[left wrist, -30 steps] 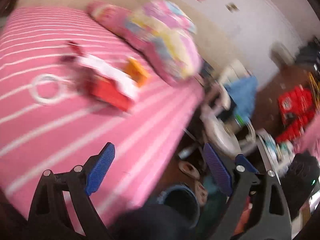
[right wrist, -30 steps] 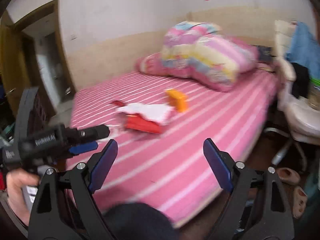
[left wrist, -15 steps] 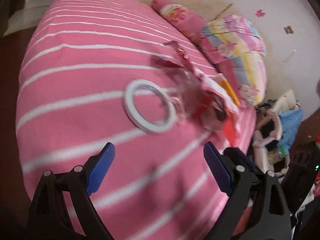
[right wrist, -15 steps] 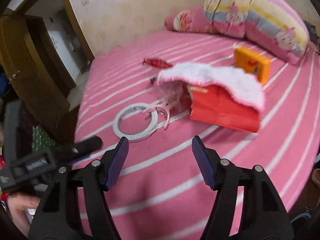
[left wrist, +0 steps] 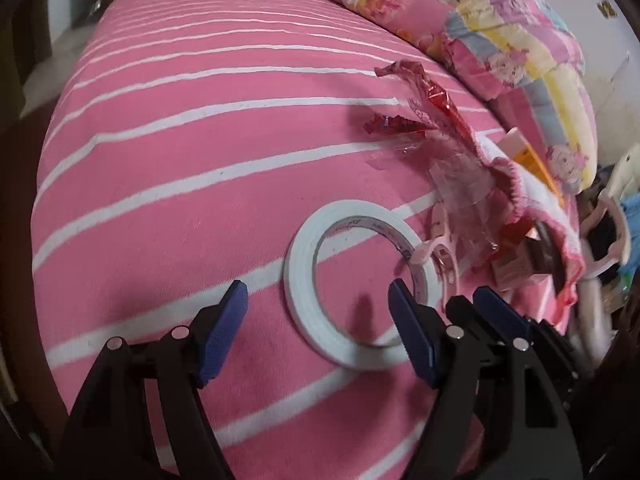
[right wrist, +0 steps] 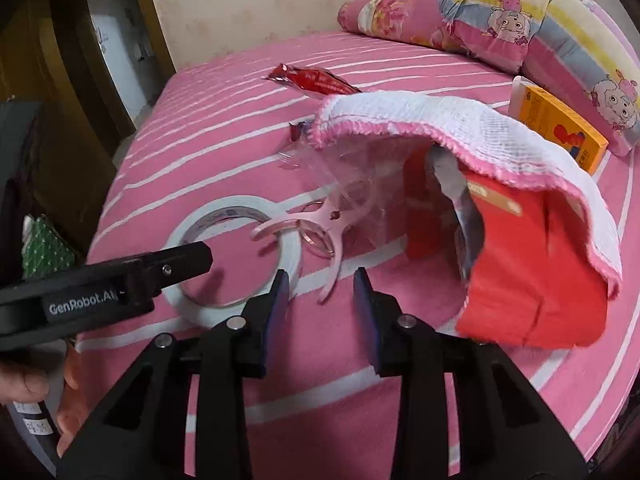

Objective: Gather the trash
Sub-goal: 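Grasp the white tape roll with the left tool while the right tool grasps the pink clip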

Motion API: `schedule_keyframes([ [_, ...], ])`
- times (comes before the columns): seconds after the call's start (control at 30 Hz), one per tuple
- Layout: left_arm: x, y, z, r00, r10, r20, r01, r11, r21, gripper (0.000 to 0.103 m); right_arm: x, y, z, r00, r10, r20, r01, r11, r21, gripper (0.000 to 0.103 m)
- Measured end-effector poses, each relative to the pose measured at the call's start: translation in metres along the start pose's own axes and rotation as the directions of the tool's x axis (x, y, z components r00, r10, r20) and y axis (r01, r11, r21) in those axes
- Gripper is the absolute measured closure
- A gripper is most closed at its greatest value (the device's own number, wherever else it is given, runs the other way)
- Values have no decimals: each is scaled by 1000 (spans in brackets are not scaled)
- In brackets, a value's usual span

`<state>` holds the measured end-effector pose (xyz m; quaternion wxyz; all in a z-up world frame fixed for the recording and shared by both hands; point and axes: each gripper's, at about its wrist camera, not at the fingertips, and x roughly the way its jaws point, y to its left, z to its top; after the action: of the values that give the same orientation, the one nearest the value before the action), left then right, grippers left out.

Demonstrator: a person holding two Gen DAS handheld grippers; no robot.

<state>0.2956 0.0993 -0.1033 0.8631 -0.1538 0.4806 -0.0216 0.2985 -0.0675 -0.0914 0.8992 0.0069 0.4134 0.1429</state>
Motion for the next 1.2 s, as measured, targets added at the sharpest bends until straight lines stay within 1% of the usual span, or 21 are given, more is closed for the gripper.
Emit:
schedule_keyframes([
  [0.07, 5, -4, 3, 999, 34, 3, -34, 999, 40, 35, 11, -4, 2, 999, -12, -31, 12, 1000, 7, 77],
  [0.13, 10, -15, 3, 996, 93, 6, -93, 989, 111, 39, 18, -3, 2, 999, -14, -48, 14, 1000, 1, 82],
  [0.17, 13, -22, 1, 990, 138, 10, -138, 976, 170, 43, 19, -1, 1, 999, -19, -51, 18, 1000, -11, 85],
  [0.2, 15, -29, -1, 984, 179, 26, -180, 956, 231, 48, 21, 2, 1, 998, -27, -51, 26, 999, -34, 86],
  [0.23, 16, -33, -3, 980, 195, 36, -198, 946, 257, 50, 22, 4, 0, 998, -30, -50, 27, 998, -49, 89],
  [0.27, 16, -36, -4, 978, 202, 46, -207, 938, 277, 55, 21, 6, -1, 998, -32, -46, 29, 998, -59, 89],
  [0.3, 16, -38, -5, 979, 199, 50, -205, 935, 289, 65, 22, 6, -1, 998, -32, -45, 29, 998, -61, 89],
  [0.33, 15, -40, -5, 977, 204, 55, -211, 931, 296, 67, 22, 5, -1, 999, -29, -45, 26, 998, -59, 91],
  [0.37, 13, -39, -5, 977, 203, 58, -211, 932, 296, 72, 22, 4, 0, 999, -25, -45, 23, 998, -52, 94],
  [0.4, 10, -36, -5, 979, 196, 58, -204, 935, 288, 75, 21, 2, 0, 999, -24, -43, 22, 999, -44, 95],
  [0.43, 8, -32, -4, 982, 183, 55, -191, 944, 270, 77, 20, 1, 0, 999, -23, -41, 21, 999, -36, 95],
  [0.5, 1, -23, -2, 988, 146, 42, -152, 964, 217, 83, 16, 0, -1, 999, -9, -39, 8, 1000, -24, 97],
  [0.53, 1, -21, -2, 990, 134, 38, -139, 970, 202, 85, 15, 1, 0, 999, -2, -39, 1, 1000, -23, 97],
  [0.6, -7, -16, -5, 995, 99, 25, -102, 981, 163, 87, 9, 4, -2, 999, 15, -34, -16, 1000, -24, 97],
  [0.67, -12, -12, -11, 997, 79, 21, -81, 988, 132, 87, 3, 8, -3, 999, 20, -28, -21, 999, -31, 97],
  [0.83, -29, -5, -29, 999, 29, 14, -30, 997, 72, 87, -23, 12, -9, 1000, 27, 13, -27, 999, -17, 97],
  [0.97, -49, -1, -43, 999, 1, 36, -2, 999, 35, 87, -44, 10, -12, 998, 47, 50, -47, 999, 2, 97],
  [1.13, -75, 14, -63, 996, -57, 71, 60, 997, -52, 87, -82, 11, -24, 988, 110, 110, -114, 993, 31, 97],
  [1.2, -82, 16, -71, 995, -51, 80, 56, 997, -62, 87, -96, 15, -34, 985, 127, 113, -132, 990, 45, 97],
])
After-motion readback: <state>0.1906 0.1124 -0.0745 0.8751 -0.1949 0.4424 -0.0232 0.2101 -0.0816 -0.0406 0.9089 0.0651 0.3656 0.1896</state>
